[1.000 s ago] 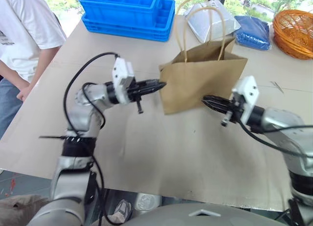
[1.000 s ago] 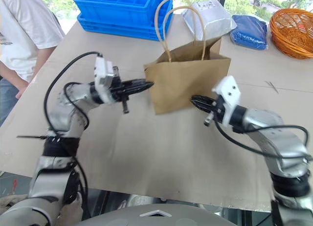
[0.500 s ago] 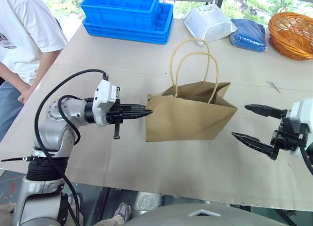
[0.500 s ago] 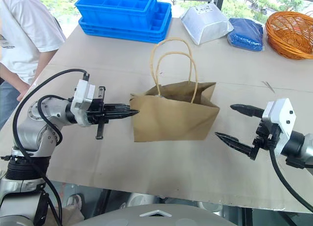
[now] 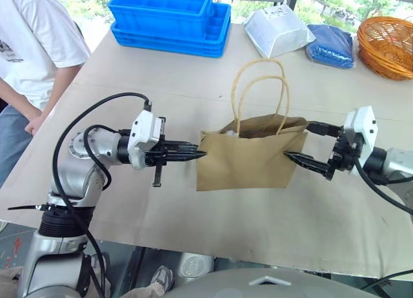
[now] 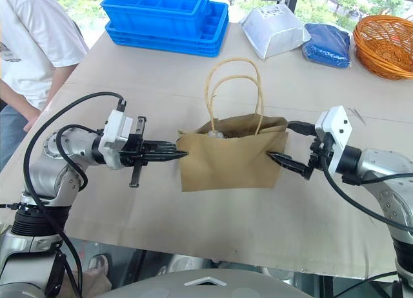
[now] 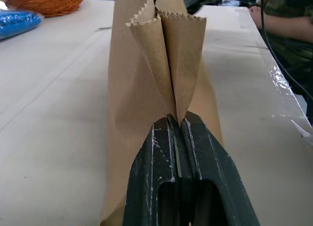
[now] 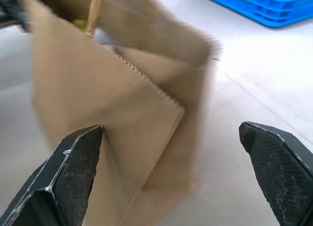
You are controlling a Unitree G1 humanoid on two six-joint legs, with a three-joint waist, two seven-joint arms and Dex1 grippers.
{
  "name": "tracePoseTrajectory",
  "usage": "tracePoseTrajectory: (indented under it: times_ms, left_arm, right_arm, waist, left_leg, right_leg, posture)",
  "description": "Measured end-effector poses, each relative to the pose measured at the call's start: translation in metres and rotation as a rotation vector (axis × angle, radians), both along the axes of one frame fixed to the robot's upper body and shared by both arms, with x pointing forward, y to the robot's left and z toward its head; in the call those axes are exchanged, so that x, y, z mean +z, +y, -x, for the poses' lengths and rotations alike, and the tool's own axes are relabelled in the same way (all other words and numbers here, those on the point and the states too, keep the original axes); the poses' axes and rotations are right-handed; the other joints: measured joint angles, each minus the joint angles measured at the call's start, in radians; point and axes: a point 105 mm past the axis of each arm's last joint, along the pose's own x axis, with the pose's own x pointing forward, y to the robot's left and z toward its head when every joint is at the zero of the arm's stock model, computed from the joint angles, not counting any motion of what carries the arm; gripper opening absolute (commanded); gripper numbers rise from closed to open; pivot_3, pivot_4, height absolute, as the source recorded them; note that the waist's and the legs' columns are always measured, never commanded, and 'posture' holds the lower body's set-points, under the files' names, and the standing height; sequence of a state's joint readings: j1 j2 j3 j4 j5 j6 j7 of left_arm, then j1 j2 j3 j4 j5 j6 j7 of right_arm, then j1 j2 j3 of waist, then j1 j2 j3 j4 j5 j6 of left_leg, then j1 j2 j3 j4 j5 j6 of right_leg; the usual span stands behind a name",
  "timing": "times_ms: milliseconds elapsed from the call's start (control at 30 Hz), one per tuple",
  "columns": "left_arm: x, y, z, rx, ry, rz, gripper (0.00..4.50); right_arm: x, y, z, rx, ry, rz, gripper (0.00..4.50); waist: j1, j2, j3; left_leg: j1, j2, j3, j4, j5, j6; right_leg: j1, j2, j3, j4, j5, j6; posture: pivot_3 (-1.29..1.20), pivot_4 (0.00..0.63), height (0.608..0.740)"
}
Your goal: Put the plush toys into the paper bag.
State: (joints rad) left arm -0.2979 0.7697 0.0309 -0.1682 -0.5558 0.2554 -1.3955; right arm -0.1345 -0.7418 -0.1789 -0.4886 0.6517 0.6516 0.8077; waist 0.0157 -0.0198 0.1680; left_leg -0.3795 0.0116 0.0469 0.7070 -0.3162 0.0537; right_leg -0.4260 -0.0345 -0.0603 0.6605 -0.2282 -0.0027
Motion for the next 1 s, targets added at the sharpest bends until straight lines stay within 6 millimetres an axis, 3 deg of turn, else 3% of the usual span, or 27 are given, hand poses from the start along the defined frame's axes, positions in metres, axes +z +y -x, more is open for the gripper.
tracePoseTrajectory:
  times_ms: [200, 300, 400, 467, 600, 633, 900, 1000]
  left_arm:
    - [0.000, 0.001, 0.003, -0.007, -0.007, -0.016, 0.00]
    - [-0.001, 0.000, 0.004, -0.009, -0.006, -0.017, 0.00]
    - [-0.001, 0.000, 0.003, -0.002, -0.007, -0.016, 0.00]
    - [-0.001, 0.000, 0.003, -0.001, -0.007, -0.016, 0.00]
    - [0.000, 0.000, 0.001, 0.002, -0.017, -0.013, 0.00]
    - [0.002, 0.000, -0.001, 0.005, -0.023, -0.008, 0.00]
    - [0.016, 0.007, -0.025, 0.072, -0.011, 0.024, 0.00]
    - [0.014, 0.007, -0.026, 0.071, 0.015, 0.020, 0.00]
  right_arm:
    - [0.011, 0.005, -0.006, 0.039, -0.039, -0.005, 4.40]
    - [0.009, 0.021, -0.001, 0.138, -0.026, -0.018, 4.40]
    - [0.000, 0.037, 0.006, 0.231, 0.023, -0.008, 3.05]
    - [-0.002, 0.038, 0.007, 0.241, 0.044, -0.010, 2.29]
    - [-0.003, 0.034, 0.011, 0.243, 0.060, 0.008, 0.20]
    - [-0.003, 0.031, 0.014, 0.239, 0.060, 0.023, 0.01]
    - [0.011, 0.005, 0.029, 0.162, 0.032, 0.051, 0.01]
    - [0.015, 0.000, 0.031, 0.140, 0.020, 0.045, 0.01]
  waist:
    - [-0.002, 0.000, 0.000]
    - [-0.002, 0.000, 0.000]
    - [0.000, 0.000, 0.000]
    - [0.001, 0.000, 0.000]
    - [0.000, 0.000, 0.000]
    - [0.002, 0.000, 0.000]
    - [-0.001, 0.000, 0.000]
    - [-0.004, 0.000, 0.000]
  left_leg:
    - [0.000, 0.000, 0.000, -0.001, 0.000, 0.000]
    - [0.000, 0.000, 0.000, -0.001, 0.000, 0.000]
    - [0.000, 0.000, 0.000, -0.001, 0.000, 0.000]
    - [0.000, 0.000, 0.000, -0.001, 0.000, 0.000]
    - [0.000, 0.000, 0.000, -0.001, 0.000, 0.000]
    - [0.000, 0.000, -0.001, -0.001, 0.000, 0.000]
    - [0.000, 0.000, 0.000, -0.001, 0.000, 0.000]
    - [0.000, 0.000, 0.000, -0.001, 0.000, 0.000]
  right_leg:
    - [0.000, 0.000, 0.000, 0.000, 0.000, 0.000]
    - [-0.001, 0.000, 0.000, 0.000, 0.000, 0.000]
    - [-0.001, 0.000, 0.000, 0.000, 0.000, 0.000]
    - [-0.001, 0.000, 0.000, 0.000, 0.000, 0.000]
    - [-0.001, 0.000, 0.000, 0.000, 0.000, 0.000]
    - [-0.001, 0.000, 0.000, 0.000, 0.000, 0.000]
    - [-0.001, 0.000, -0.001, 0.000, 0.000, 0.000]
    - [-0.001, 0.000, 0.000, 0.000, 0.000, 0.000]
  posture:
    - [0.00, 0.150, 0.740]
    - [0.00, 0.150, 0.740]
    - [0.00, 0.150, 0.740]
    - [0.00, 0.150, 0.740]
    - [0.00, 0.150, 0.740]
    - [0.00, 0.150, 0.740]
    - [0.00, 0.150, 0.740]
    - [0.00, 0.150, 0.740]
